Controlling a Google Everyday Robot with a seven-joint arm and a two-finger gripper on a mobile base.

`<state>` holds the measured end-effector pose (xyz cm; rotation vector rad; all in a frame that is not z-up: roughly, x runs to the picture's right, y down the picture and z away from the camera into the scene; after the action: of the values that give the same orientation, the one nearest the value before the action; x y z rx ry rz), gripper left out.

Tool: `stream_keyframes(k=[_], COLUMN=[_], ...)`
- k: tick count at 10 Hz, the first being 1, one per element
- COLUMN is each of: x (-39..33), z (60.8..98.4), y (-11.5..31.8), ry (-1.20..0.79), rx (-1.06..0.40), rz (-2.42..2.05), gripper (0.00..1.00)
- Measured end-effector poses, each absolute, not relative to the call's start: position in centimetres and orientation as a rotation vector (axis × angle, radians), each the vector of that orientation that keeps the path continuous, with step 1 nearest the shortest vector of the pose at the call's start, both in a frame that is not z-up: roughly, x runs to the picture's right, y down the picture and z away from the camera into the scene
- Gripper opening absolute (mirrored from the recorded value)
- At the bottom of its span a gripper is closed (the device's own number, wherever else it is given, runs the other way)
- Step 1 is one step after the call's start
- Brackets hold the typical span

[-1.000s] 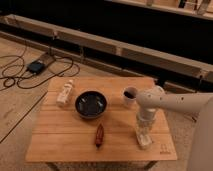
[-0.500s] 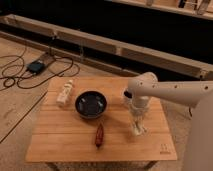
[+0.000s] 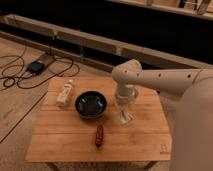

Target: Place the white sponge in the ceramic bowl

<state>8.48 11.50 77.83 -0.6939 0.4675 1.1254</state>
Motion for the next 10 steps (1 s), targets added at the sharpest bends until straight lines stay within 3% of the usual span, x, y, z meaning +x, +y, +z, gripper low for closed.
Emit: stream_keyframes(k=[8, 10], x=[-4.0, -6.5], z=[82.5, 84.0], y=[5.9, 5.2], ry=[0.273, 0.238], rx=[-0.742, -0.752], rz=[0.897, 0.850], gripper=[0.00, 0.12])
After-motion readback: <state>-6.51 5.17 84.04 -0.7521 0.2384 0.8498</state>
